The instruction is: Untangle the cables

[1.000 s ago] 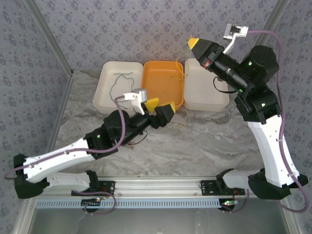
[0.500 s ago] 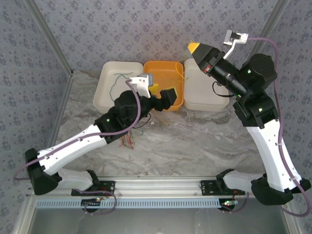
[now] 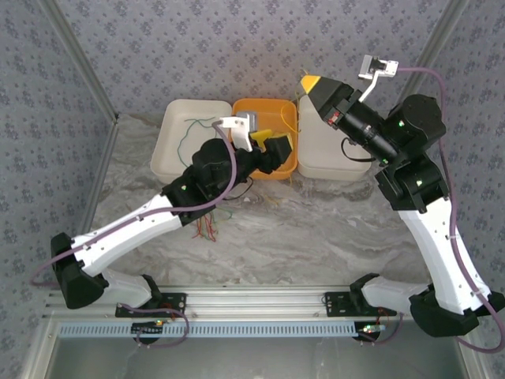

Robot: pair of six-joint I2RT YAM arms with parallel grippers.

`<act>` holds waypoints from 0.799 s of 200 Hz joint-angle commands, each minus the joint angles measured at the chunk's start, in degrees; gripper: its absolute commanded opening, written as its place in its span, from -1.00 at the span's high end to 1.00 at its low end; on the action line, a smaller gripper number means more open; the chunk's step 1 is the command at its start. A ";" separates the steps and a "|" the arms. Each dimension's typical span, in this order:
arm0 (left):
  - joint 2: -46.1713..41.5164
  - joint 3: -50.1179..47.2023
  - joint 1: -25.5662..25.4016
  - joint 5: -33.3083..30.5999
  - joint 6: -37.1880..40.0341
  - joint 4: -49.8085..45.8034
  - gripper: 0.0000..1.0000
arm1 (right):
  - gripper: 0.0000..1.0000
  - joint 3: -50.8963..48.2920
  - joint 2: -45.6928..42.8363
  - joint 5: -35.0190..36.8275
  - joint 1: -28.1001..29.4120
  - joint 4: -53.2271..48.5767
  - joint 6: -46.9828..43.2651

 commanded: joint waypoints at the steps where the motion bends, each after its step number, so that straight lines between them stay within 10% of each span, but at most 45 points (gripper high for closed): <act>1: 0.51 3.04 0.92 1.06 -0.31 3.18 -0.12 | 1.00 -1.26 -2.30 0.47 0.65 2.94 0.73; 38: 0.87 4.92 2.34 2.94 -0.71 3.20 1.00 | 1.00 -3.00 -3.64 1.23 0.65 2.47 0.54; 160: -10.44 26.60 7.82 5.51 8.35 -13.34 1.00 | 1.00 -19.30 -7.04 5.98 0.21 -5.92 -4.49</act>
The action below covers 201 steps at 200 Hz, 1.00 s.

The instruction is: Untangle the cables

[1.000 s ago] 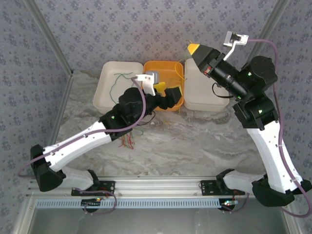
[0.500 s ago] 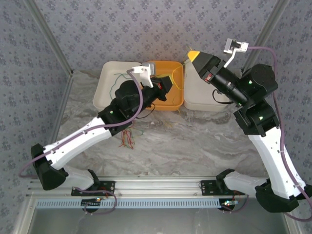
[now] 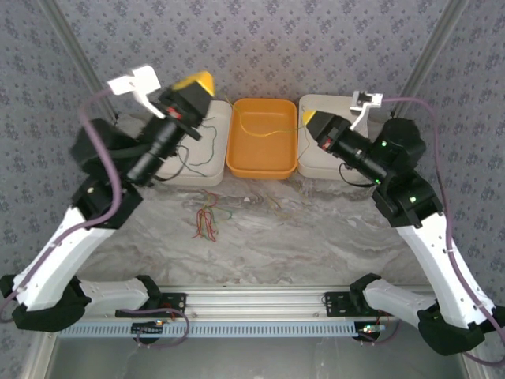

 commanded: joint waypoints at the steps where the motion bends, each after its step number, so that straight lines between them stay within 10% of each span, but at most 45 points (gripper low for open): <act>1: 1.29 5.33 1.51 3.57 3.13 -3.78 1.00 | 1.00 -3.86 0.13 1.42 0.54 -0.10 -0.97; 59: 5.91 13.02 3.09 10.92 -0.17 -0.36 1.00 | 1.00 -2.81 0.83 5.20 1.34 -2.11 -5.75; 201: 24.75 23.93 3.38 16.89 -8.95 8.92 1.00 | 1.00 52.22 32.76 -9.11 -23.06 -0.58 -9.14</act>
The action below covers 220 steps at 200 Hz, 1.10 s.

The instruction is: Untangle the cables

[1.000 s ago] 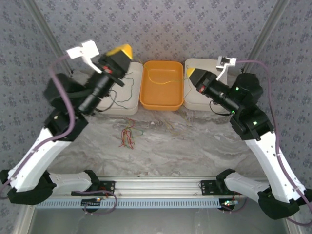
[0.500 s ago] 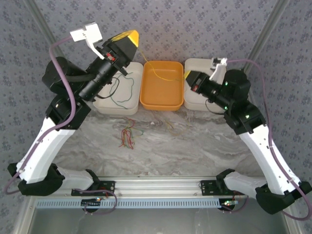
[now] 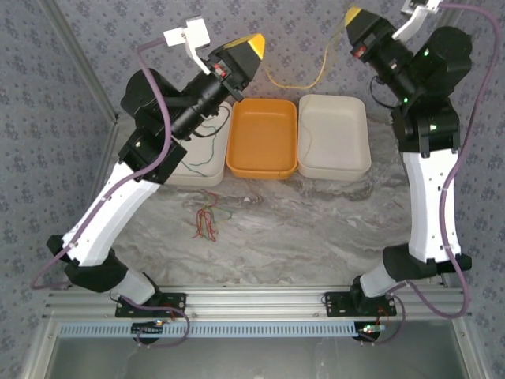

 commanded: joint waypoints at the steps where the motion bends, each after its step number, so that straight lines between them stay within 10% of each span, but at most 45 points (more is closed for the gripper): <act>1: 2.70 3.60 0.51 2.24 -1.23 4.53 1.00 | 1.00 2.73 3.08 -4.11 -3.78 4.03 1.70; 71: 14.47 18.17 1.97 3.99 -3.62 2.59 1.00 | 1.00 29.66 21.15 -4.77 -11.17 8.07 8.01; 141: 34.35 46.09 6.01 6.04 -8.41 -6.77 1.00 | 1.00 29.31 29.96 -2.54 -16.50 20.38 16.56; 220: 47.47 51.40 11.37 10.24 -15.24 -10.30 1.00 | 1.00 18.43 31.17 0.79 -12.59 0.16 3.40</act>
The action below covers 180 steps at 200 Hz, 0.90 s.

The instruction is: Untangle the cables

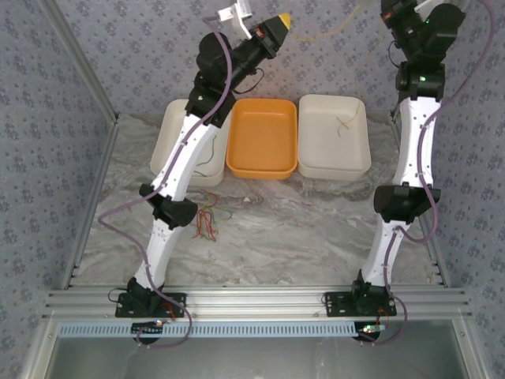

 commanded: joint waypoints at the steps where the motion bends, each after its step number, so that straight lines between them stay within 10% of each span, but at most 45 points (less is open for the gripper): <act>1: 1.29 1.74 -0.43 2.98 -1.73 -1.45 1.00 | 1.00 -4.59 -1.10 3.41 2.18 -10.33 -6.84; 94: 3.62 1.57 -7.51 -1.74 5.35 -23.25 1.00 | 0.31 -49.36 -15.56 5.41 2.88 -11.01 -10.83; 180: 12.12 0.18 -11.02 -0.53 2.10 -18.92 1.00 | 0.25 -85.62 -50.06 19.34 3.07 -9.96 -14.46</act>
